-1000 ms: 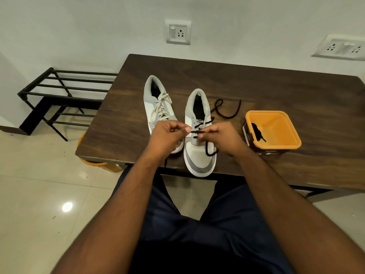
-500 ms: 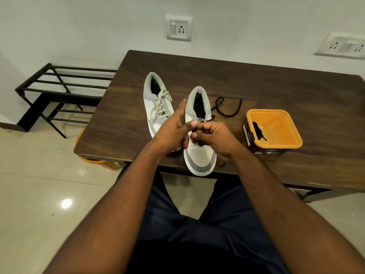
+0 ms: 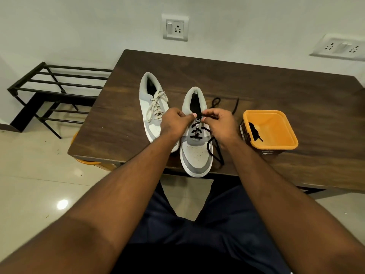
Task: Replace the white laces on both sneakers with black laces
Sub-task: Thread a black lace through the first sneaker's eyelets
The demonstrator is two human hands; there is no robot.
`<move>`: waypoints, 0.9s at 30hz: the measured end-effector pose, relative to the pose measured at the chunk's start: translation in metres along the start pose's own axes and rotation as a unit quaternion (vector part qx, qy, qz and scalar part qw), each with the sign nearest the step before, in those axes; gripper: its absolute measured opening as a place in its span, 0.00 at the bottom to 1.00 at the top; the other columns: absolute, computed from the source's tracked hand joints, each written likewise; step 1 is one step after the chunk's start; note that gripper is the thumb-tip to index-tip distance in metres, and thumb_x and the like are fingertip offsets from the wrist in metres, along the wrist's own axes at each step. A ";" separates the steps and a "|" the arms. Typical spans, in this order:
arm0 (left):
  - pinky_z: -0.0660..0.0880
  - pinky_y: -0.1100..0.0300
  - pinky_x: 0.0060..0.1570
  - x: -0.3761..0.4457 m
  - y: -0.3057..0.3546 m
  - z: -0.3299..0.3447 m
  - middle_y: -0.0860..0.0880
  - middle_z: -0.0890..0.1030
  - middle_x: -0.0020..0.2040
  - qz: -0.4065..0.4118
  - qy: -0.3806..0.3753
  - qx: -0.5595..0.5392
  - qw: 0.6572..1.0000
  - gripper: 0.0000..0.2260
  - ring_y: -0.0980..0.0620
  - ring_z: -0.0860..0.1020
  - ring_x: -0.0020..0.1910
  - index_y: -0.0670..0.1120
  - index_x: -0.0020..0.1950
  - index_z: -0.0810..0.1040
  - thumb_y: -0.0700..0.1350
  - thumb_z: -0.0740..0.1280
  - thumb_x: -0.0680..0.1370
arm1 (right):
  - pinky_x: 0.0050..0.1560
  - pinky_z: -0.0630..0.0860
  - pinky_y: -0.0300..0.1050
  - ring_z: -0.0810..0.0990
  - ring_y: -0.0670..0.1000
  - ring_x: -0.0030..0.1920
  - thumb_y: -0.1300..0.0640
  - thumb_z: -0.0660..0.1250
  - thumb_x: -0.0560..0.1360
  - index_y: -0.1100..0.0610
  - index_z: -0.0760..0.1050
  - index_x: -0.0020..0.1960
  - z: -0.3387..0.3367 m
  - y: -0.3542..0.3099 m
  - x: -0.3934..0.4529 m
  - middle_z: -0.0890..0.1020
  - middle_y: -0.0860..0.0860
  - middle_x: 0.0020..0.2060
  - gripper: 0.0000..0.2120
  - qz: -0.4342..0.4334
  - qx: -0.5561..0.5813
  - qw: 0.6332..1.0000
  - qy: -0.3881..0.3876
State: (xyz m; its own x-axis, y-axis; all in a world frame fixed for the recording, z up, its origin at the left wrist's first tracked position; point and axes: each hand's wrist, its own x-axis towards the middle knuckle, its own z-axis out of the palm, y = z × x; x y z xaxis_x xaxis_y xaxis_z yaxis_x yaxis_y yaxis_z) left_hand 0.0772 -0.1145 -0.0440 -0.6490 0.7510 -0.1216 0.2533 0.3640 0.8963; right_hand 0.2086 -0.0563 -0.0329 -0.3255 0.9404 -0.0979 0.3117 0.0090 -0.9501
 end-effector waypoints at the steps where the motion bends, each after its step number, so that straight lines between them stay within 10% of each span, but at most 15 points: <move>1: 0.75 0.54 0.37 0.001 0.000 0.000 0.47 0.79 0.31 -0.001 0.001 -0.008 1.000 0.15 0.49 0.78 0.32 0.44 0.34 0.78 0.53 0.75 0.72 | 0.50 0.81 0.47 0.84 0.50 0.44 0.65 0.71 0.72 0.58 0.83 0.49 0.001 0.001 0.002 0.85 0.53 0.43 0.07 -0.017 -0.025 1.000 -0.005; 9: 0.71 0.56 0.29 0.003 -0.010 0.001 0.48 0.69 0.21 -0.058 0.012 -0.114 0.992 0.22 0.47 0.70 0.27 0.47 0.19 0.69 0.39 0.71 0.72 | 0.49 0.80 0.45 0.82 0.45 0.43 0.59 0.69 0.72 0.53 0.85 0.48 0.014 -0.004 0.004 0.85 0.47 0.42 0.08 -0.078 -0.165 0.983 -0.009; 21: 0.78 0.56 0.34 -0.002 -0.012 0.002 0.45 0.74 0.31 -0.121 -0.012 -0.204 0.971 0.14 0.51 0.72 0.30 0.41 0.32 0.76 0.38 0.67 0.79 | 0.43 0.80 0.43 0.81 0.46 0.36 0.63 0.70 0.73 0.58 0.85 0.45 0.024 0.007 0.004 0.83 0.48 0.34 0.05 -0.024 -0.056 0.998 -0.035; 27: 0.77 0.56 0.34 -0.002 -0.011 0.000 0.45 0.73 0.30 -0.121 -0.016 -0.205 0.971 0.14 0.51 0.71 0.30 0.40 0.33 0.76 0.38 0.68 0.79 | 0.43 0.80 0.47 0.82 0.48 0.39 0.57 0.67 0.72 0.55 0.84 0.43 0.010 0.001 0.010 0.85 0.50 0.38 0.07 -0.124 -0.272 0.953 -0.049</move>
State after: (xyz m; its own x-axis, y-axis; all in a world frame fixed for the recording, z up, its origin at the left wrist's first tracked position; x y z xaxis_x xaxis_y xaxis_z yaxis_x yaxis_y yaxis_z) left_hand 0.0760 -0.1201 -0.0540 -0.6291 0.6900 -0.3580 -0.2149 0.2882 0.9331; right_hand 0.1970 -0.0502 -0.0374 -0.5223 0.8508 0.0574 0.6227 0.4266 -0.6559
